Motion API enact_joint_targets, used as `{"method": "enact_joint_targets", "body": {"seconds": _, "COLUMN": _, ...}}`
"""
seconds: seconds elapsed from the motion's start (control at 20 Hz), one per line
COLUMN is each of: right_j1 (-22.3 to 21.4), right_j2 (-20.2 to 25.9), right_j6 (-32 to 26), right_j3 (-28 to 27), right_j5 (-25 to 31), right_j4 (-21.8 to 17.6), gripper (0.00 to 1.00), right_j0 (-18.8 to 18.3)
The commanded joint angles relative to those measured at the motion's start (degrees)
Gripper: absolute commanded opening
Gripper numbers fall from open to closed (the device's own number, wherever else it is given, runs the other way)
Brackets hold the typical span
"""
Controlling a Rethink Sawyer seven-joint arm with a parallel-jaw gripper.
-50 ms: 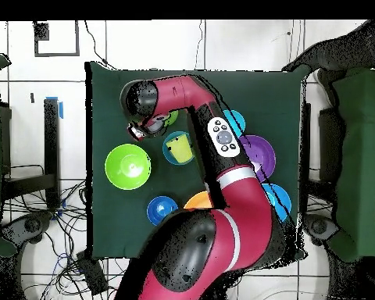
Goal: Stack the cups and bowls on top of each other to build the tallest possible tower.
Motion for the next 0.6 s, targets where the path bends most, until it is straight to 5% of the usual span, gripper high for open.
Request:
{"method": "enact_joint_targets", "body": {"seconds": 0.05, "right_j1": -0.65, "right_j2": -0.80, "right_j6": -12.23, "right_j3": -3.27, "right_j5": 5.74, "right_j4": -0.64, "gripper": 1.00, "right_j0": -0.71}}
{"method": "enact_joint_targets", "body": {"seconds": 0.6, "right_j1": 1.88, "right_j2": -0.05, "right_j6": -15.50, "right_j3": -7.96, "right_j5": 7.90, "right_j4": -1.14, "gripper": 1.00, "right_j0": -0.69}}
